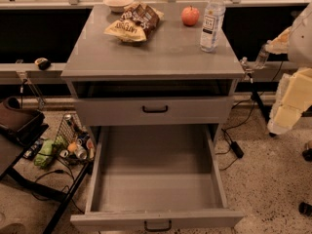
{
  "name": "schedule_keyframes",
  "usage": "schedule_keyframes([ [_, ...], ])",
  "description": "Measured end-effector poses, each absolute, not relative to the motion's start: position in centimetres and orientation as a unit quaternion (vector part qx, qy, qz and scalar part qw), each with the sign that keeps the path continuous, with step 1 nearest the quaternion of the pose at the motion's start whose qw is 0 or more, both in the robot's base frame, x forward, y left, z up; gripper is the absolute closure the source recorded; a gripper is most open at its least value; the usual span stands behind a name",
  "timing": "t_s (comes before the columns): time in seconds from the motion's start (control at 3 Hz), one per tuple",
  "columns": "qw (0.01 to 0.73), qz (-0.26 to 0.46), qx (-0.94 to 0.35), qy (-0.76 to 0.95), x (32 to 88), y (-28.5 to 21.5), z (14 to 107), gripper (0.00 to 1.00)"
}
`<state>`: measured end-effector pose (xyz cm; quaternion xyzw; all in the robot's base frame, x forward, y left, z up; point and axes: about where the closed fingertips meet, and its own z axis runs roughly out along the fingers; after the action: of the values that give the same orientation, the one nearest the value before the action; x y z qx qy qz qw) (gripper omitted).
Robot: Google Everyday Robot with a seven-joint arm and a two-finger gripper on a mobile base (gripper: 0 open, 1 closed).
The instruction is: Place brown chip bag into middle drawer
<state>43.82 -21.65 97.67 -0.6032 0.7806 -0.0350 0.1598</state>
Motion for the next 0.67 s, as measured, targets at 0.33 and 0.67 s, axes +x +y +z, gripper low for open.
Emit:
schedule_keyframes([
  [0.33,0.160,-0.035,-0.603,0.781,43.8,-21.6,97.7,0.00],
  [0.67,0.190,-0.036,-0.607,0.771,46.5,-20.2,97.4,0.00],
])
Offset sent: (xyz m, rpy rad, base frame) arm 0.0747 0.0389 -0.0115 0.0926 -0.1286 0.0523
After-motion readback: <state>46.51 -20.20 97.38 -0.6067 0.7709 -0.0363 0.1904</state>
